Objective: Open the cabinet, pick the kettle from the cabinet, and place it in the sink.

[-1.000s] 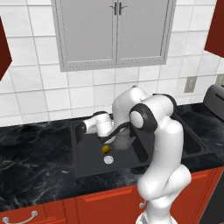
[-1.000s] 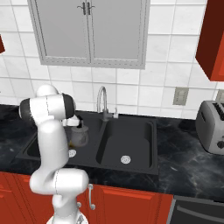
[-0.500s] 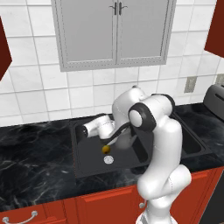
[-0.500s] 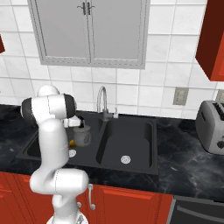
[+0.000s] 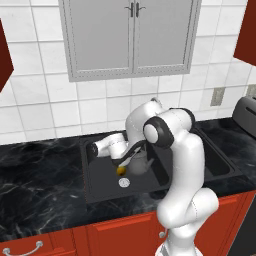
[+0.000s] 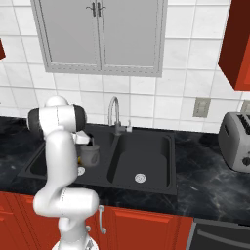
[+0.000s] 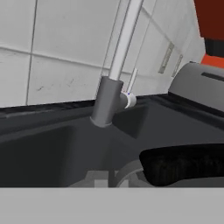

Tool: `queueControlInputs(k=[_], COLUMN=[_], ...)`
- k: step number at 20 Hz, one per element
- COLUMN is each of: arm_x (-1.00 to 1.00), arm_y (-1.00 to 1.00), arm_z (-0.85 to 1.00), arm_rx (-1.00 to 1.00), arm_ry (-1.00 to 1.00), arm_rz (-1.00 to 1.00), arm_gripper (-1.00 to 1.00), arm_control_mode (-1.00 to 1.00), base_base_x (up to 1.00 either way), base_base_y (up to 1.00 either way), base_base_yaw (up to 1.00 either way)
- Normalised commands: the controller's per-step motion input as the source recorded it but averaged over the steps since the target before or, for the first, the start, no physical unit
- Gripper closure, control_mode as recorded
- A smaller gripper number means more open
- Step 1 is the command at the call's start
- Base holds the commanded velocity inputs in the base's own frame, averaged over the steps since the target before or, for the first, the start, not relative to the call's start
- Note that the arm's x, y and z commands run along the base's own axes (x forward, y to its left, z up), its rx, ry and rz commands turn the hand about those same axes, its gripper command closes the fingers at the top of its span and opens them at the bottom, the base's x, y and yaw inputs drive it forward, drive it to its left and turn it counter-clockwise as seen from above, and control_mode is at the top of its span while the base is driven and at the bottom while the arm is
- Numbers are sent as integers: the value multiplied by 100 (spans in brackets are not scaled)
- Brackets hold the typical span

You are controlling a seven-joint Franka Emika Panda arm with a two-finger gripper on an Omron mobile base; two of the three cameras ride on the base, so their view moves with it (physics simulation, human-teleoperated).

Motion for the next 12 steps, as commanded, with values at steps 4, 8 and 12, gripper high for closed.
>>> queueControlInputs(k=[4, 8, 12], arm_x=[-17, -17, -16], arm_y=[0, 0, 0], arm_z=[-58, -62, -59], arm_rx=[11, 12, 13], arm_ry=[-17, -17, -18], arm_rz=[-4, -4, -3], arm_gripper=[100, 100, 100], arm_control_mode=[-100, -100, -100], base_base_x=[0, 0, 0], base_base_y=[0, 0, 0], base_base_yaw=[0, 0, 0])
